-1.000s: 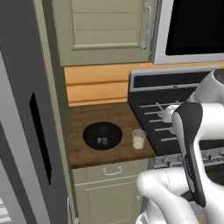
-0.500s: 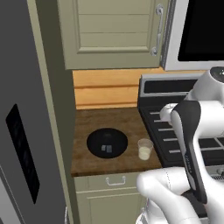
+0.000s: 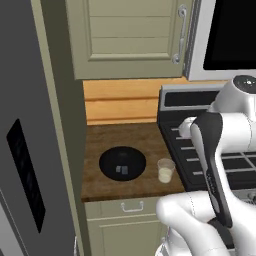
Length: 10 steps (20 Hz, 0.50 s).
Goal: Grab a lemon wedge from the fridge and one ice cube from the ice bowl, and put them in the glass of lemonade.
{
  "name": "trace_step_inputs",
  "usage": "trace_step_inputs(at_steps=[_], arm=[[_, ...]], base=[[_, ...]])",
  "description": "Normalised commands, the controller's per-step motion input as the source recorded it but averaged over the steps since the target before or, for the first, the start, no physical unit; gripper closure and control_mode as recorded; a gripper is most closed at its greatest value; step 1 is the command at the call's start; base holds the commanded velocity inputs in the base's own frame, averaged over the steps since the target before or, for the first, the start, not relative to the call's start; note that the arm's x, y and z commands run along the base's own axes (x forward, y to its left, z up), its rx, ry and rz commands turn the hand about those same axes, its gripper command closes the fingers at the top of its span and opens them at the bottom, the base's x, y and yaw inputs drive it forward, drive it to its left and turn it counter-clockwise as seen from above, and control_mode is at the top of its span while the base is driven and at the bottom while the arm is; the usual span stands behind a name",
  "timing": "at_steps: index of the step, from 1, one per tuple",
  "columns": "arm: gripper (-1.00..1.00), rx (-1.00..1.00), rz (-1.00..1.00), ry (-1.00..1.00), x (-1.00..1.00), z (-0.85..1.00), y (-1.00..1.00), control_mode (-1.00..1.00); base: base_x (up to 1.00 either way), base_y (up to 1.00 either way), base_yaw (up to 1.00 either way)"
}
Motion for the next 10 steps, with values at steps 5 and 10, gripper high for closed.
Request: trace_step_inputs(at_steps=[5,10], arm=[[1.00,0.00,0.11,0.20,0.77,-0.18,0.06,-1.00],[1.00,0.00,0.15,0.11,0.40,-0.54,0.00,-1.00]], base=[[0.00,0.00,0.00],[0.00,0.00,0.00]])
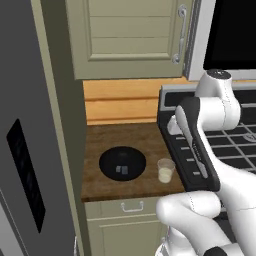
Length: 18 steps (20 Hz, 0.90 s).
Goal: Grab a lemon wedge from the fridge and one ice cube from the ice bowl, and put them in the glass of lemonade.
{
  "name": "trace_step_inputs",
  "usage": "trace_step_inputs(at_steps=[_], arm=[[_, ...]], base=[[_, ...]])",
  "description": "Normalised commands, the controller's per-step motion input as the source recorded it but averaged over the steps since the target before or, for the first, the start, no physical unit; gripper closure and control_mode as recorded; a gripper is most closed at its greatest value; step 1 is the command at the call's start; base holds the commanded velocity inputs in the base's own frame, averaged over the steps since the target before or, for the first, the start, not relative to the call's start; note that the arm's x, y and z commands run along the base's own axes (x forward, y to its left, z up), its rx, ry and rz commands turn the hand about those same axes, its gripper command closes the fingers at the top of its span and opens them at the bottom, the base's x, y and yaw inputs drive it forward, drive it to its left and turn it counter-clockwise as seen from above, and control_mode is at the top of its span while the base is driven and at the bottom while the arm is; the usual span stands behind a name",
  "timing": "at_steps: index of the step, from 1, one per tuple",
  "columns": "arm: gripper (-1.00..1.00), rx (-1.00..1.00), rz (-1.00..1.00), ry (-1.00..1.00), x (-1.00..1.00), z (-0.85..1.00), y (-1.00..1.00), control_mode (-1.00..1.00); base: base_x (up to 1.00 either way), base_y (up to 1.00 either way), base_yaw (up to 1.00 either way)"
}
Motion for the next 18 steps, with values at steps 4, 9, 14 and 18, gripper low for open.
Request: trace_step_inputs(at_steps=[4,9,14,18], arm=[[1.00,0.01,0.11,0.02,0.24,-0.82,0.00,-1.00],[1.00,0.00,0.13,0.02,0.29,-0.97,0.10,-1.00],[1.00,0.00,0.14,0.10,0.57,-0.66,0.00,-1.00],[1.00,-0.16,0.03,0.27,0.91,0.01,0.02,-1.00]], base=[[0.00,0.00,0.00],[0.00,0.00,0.00],[0.00,0.00,0.00],[0.00,0.00,0.00]])
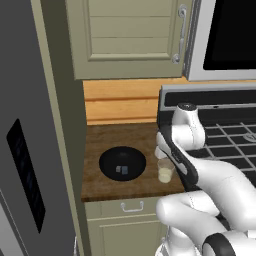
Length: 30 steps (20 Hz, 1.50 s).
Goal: Grab a lemon wedge from the fridge and one ice cube from the ice bowl, and put them in the glass of lemonade.
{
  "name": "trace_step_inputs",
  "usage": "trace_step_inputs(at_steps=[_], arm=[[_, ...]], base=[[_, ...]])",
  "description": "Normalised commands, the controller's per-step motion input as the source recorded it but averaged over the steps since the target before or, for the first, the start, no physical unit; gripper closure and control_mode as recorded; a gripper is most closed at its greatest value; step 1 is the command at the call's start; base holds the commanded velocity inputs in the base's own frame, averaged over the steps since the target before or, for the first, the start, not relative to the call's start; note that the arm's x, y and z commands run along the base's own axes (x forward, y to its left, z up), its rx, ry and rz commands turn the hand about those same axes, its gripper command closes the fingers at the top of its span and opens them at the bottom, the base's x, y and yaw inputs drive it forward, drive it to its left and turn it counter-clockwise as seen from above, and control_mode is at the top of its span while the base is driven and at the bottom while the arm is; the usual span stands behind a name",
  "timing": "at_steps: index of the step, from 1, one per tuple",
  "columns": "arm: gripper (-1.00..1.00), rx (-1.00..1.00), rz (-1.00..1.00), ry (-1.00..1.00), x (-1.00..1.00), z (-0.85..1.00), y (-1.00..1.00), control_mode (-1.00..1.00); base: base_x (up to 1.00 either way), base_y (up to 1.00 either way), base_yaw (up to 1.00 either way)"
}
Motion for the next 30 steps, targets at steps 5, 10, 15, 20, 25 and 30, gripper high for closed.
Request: trace_step_inputs(at_steps=[5,10,15,20,25,30], arm=[[1.00,-0.02,0.00,0.07,0.19,-0.11,0.00,-1.00],[1.00,0.00,0.00,0.01,0.00,-0.59,0.00,-1.00],[1.00,0.08,0.00,-0.01,0.05,-0.49,0.00,-1.00],[1.00,0.15,-0.02,-0.06,0.09,-0.18,0.00,-1.00],[1.00,0.00,0.00,0.03,0.30,-0.05,0.00,-1.00],[1.00,0.00,0.00,0.00,0.13,-0.11,0.00,-1.00]], base=[[0.00,0.00,0.00],[0.00,0.00,0.00],[0.00,0.00,0.00],[0.00,0.00,0.00],[0.00,0.00,0.00],[0.00,0.00,0.00]])
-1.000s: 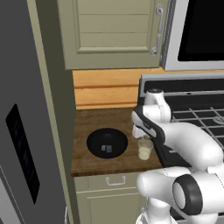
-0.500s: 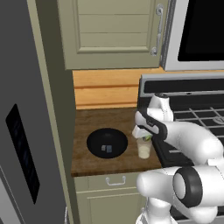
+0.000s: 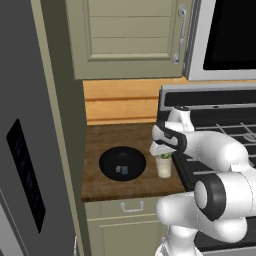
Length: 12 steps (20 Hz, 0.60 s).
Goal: Grab a lemon wedge from the fridge and one ice cube from the ice bowl, and put them in the glass of lemonade.
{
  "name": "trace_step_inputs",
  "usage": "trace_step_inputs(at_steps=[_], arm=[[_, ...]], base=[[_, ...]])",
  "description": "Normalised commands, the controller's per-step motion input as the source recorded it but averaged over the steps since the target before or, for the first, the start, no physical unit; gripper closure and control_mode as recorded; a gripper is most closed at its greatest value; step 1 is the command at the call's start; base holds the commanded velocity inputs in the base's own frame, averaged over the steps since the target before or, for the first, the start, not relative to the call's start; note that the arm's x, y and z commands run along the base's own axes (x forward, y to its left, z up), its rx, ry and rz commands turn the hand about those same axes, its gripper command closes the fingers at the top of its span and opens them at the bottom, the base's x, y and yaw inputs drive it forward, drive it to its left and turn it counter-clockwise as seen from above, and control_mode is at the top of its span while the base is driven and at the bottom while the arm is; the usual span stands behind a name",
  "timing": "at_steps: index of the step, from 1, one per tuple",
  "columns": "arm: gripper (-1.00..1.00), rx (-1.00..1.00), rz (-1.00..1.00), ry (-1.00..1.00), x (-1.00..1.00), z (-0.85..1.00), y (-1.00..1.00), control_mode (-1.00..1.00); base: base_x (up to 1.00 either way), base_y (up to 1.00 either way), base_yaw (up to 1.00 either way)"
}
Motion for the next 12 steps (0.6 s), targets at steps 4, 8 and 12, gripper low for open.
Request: trace_step_inputs(at_steps=[4,8,12], arm=[[1.00,0.00,0.00,0.00,-0.11,-0.05,0.00,-1.00],[1.00,0.00,0.06,-0.07,-0.75,0.00,0.00,-1.00],[1.00,0.00,0.03,-0.07,-0.21,0.01,0.00,-1.00]], base=[[0.00,0.00,0.00],[0.00,0.00,0.00],[0.00,0.00,0.00]])
